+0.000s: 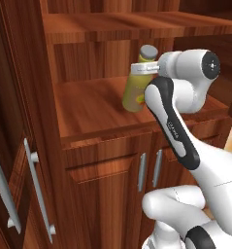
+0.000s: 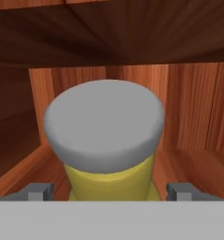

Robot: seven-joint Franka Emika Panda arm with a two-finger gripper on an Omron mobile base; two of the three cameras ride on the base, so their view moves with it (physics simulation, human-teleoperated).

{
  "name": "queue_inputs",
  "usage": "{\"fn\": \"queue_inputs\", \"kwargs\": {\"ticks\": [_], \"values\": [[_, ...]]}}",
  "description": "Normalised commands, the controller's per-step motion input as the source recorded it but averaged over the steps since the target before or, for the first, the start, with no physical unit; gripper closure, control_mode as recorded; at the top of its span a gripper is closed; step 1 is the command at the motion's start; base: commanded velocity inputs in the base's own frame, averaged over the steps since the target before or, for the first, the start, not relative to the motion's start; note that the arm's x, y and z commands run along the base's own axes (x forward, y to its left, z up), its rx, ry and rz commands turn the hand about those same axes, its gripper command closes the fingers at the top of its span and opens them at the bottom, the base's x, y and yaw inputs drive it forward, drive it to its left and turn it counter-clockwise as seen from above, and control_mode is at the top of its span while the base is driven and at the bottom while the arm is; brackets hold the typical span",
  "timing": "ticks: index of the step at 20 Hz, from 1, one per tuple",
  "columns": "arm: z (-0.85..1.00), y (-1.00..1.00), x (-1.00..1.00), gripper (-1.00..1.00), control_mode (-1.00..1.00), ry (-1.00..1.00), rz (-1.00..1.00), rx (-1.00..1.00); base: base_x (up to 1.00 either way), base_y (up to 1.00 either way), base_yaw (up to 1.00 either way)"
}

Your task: Sort all alcoholic drinks to one cabinet, and non-alcoholic drinks to the other.

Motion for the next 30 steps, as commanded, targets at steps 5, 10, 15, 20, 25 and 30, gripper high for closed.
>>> {"fn": "queue_inputs", "kwargs": {"ticks": [5,10,15,20,25,30], "values": [[-0.36,0.15,0.66,1.0,-1.0,0.0,0.0,0.0,0.0,0.0,0.0],[-0.38,0.12,0.53,1.0,-1.0,0.03,0.0,0.0,0.0,0.0,0.0],[-0.26,0.13,0.5,1.0,-1.0,0.01,0.0,0.0,0.0,0.0,0.0],[-0.3,0.1,0.36,-1.0,-1.0,0.0,0.0,0.0,0.0,0.0,0.0],[-0.08,0.08,0.28,-1.0,-1.0,-0.02,0.0,0.0,0.0,0.0,0.0],[0.0,0.0,0.09,-1.0,-1.0,-0.1,0.0,0.0,0.0,0.0,0.0]]}}
